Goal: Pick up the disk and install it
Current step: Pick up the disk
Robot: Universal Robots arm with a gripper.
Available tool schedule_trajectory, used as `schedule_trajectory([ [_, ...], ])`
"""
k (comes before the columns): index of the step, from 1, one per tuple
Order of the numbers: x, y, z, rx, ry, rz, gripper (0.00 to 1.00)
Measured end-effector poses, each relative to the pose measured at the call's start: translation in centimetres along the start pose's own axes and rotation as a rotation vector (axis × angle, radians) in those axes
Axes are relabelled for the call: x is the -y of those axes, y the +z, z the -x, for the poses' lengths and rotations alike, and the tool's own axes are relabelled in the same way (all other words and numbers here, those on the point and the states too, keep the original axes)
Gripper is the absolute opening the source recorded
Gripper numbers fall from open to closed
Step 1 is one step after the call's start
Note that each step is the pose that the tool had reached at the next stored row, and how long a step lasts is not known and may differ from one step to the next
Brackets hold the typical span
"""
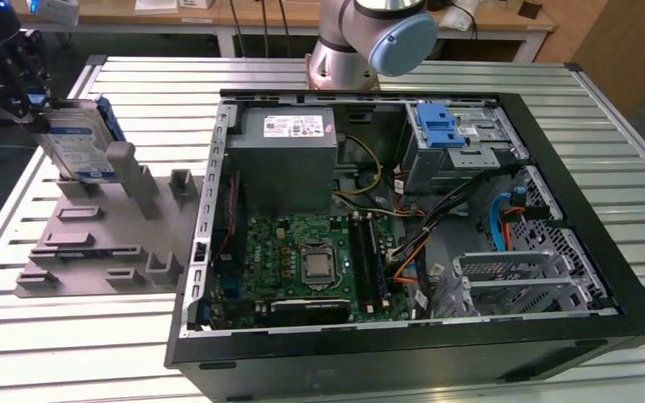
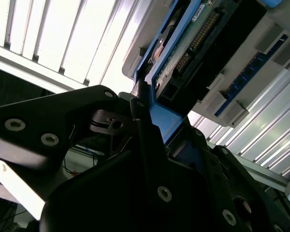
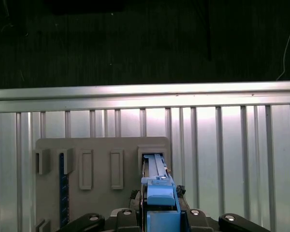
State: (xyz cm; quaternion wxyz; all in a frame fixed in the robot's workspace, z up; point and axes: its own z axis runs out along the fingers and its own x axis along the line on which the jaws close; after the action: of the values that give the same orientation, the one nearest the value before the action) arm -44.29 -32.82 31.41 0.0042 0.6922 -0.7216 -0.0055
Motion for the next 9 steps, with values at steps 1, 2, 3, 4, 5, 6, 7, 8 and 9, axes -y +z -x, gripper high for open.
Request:
schedule_trajectory([
  [1, 0.0, 0.0, 0.0, 0.0001, 0.0, 0.0, 0.36],
  [2, 0.0, -0.01, 0.0, 0.0001, 0.0, -0.0001, 0.36],
  [3, 0.0, -0.02, 0.0, 0.0001, 0.0, -0.0001, 0.36],
  [4, 0.0, -0.06, 0.0, 0.0001, 0.0, 0.0001, 0.36],
  [5, 0.0, -0.09, 0.0, 0.0, 0.0, 0.0002, 0.36],
  [6, 0.0, -0.12, 0.0, 0.0001, 0.0, 0.0001, 0.36],
  [7, 0.0, -0.13, 0.0, 0.0001, 0.0, 0.0, 0.36],
  [8, 0.0, -0.14, 0.0, 0.0002, 0.0, 0.0, 0.36],
  [9, 0.0, -0.15, 0.0, 0.0001, 0.0, 0.0, 0.36],
])
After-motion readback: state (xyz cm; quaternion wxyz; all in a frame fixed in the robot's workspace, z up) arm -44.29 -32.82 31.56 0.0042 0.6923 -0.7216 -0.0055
